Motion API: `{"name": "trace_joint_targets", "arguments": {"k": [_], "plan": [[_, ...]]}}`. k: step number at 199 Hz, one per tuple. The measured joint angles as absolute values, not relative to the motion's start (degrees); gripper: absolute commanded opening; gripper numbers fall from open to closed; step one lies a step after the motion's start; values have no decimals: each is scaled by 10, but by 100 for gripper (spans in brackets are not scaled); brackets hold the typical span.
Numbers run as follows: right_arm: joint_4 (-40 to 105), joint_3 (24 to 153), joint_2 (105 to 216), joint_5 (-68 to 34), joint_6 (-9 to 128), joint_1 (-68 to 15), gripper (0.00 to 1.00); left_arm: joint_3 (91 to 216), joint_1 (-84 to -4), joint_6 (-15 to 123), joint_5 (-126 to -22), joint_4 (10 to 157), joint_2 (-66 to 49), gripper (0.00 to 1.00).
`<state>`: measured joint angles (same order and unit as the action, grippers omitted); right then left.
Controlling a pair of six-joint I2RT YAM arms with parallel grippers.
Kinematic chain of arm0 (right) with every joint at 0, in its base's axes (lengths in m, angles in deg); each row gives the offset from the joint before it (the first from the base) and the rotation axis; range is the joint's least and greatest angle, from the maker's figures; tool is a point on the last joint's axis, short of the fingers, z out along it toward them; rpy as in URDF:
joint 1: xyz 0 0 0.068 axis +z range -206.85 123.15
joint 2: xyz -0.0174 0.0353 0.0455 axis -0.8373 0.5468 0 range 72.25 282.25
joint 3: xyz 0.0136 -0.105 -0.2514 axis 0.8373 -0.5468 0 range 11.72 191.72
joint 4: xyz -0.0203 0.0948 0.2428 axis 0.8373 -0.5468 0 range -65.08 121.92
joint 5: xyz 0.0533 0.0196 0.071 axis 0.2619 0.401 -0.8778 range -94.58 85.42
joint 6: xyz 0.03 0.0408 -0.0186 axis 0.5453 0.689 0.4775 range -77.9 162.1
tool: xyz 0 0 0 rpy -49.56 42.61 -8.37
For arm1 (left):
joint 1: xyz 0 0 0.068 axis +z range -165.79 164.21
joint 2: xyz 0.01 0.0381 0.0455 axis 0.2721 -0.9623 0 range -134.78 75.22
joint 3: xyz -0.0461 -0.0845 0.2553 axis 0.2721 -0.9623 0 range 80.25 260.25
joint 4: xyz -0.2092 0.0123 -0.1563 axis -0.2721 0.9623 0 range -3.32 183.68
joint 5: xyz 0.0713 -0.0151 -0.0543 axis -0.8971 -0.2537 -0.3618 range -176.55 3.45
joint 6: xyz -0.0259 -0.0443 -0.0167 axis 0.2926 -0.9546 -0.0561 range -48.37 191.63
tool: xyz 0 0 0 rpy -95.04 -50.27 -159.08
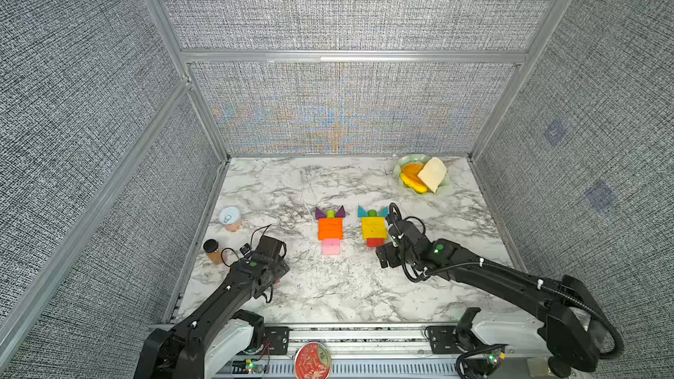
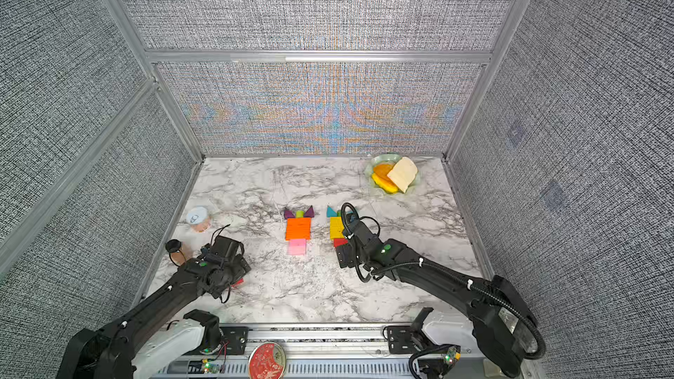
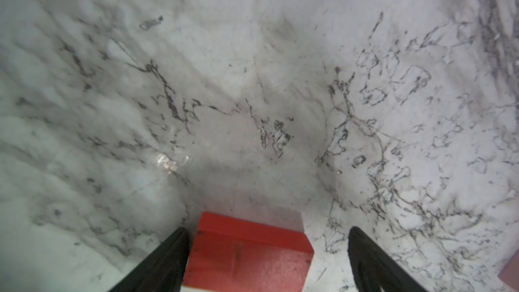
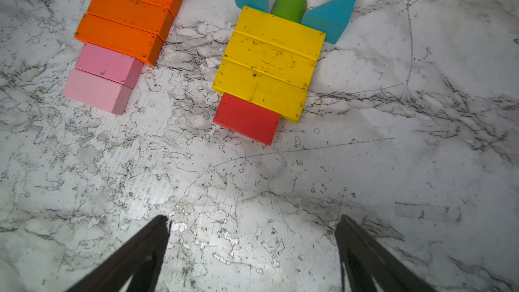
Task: Assemble a carrot with building blocks
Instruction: Pick up the building block from the center of the board.
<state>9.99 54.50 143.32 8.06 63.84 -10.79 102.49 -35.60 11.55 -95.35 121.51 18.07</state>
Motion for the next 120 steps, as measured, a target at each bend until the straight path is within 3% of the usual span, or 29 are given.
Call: {"name": "trace_joint_targets", "arguments": {"k": [21, 120], "plan": [[101, 545, 1436, 81, 639, -108, 95, 1022, -356, 116, -960, 1220, 184, 73], [112, 544, 1451, 80, 641, -108, 96, 1037, -412, 127, -938, 1163, 144, 78]]}}
